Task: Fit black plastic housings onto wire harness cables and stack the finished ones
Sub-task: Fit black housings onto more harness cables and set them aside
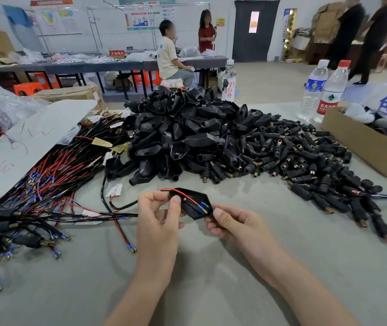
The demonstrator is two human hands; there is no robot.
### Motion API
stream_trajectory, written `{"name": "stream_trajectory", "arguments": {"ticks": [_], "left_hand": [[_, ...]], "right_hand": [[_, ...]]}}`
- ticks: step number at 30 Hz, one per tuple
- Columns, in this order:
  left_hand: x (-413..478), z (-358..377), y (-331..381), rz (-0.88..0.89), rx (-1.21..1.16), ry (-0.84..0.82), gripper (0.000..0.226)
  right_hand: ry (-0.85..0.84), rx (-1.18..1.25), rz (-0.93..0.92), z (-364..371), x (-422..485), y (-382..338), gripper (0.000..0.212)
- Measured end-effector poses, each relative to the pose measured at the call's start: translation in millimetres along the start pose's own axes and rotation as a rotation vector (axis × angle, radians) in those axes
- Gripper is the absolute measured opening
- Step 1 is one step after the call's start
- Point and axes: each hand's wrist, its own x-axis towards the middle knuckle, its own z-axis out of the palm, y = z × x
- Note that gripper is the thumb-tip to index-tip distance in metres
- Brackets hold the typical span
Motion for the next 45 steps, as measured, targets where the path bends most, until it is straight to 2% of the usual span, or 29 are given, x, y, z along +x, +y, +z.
{"name": "stream_trajectory", "arguments": {"ticks": [4, 8, 10, 15, 18, 22, 28, 31, 36, 41, 45], "left_hand": [[1.4, -2.0, 3.4, 0.001, -0.035, 0.026, 0.020], [1.6, -2.8, 3.0, 0.014, -0.051, -0.003, 0.007], [3.5, -3.2, 2.5, 0.010, -0.071, 0.013, 0.009], [10.7, -7.5, 3.7, -0.104, -0.341, 0.007, 0.009], [14.5, -9.2, 3.2, -0.194, -0.484, -0.046, 0.020], [15.0, -8.9, 2.1, -0.151, -0.402, -0.028, 0.018], [14.1, -12.4, 3.5, -0.067, -0.375, -0.001, 0.016], [10.4, -10.9, 3.0, 0.047, -0.218, -0.010, 0.022], [0.6, -7.8, -1.3, 0.279, 0.095, -0.077, 0.026], [-0.3, -9.9, -6.9, 0.350, 0.224, -0.127, 0.020], [-3.9, -7.7, -8.5, 0.330, 0.316, -0.214, 0.008]], "right_hand": [[-0.002, -0.031, -0.015, 0.3, 0.0, -0.1, 0.022], [0.016, 0.000, -0.004, -1.4, 0.7, 0.3, 0.023], [0.024, 0.006, 0.000, -2.5, 0.8, 0.4, 0.020], [0.028, 0.006, 0.010, -1.7, 0.5, 0.2, 0.018], [0.036, -0.014, 0.004, -1.5, 0.9, -0.6, 0.020], [0.109, 0.028, 0.010, -2.1, 2.6, -1.2, 0.025], [0.103, 0.140, 0.051, -1.7, 3.3, -2.6, 0.031], [0.126, 0.241, 0.091, -3.9, 2.6, -4.8, 0.032], [0.186, 0.355, 0.116, -7.0, 4.3, -6.1, 0.023], [0.195, 0.321, 0.108, -9.1, 3.6, -6.2, 0.022], [0.202, 0.310, 0.098, -8.5, 2.7, -5.4, 0.017]]}}
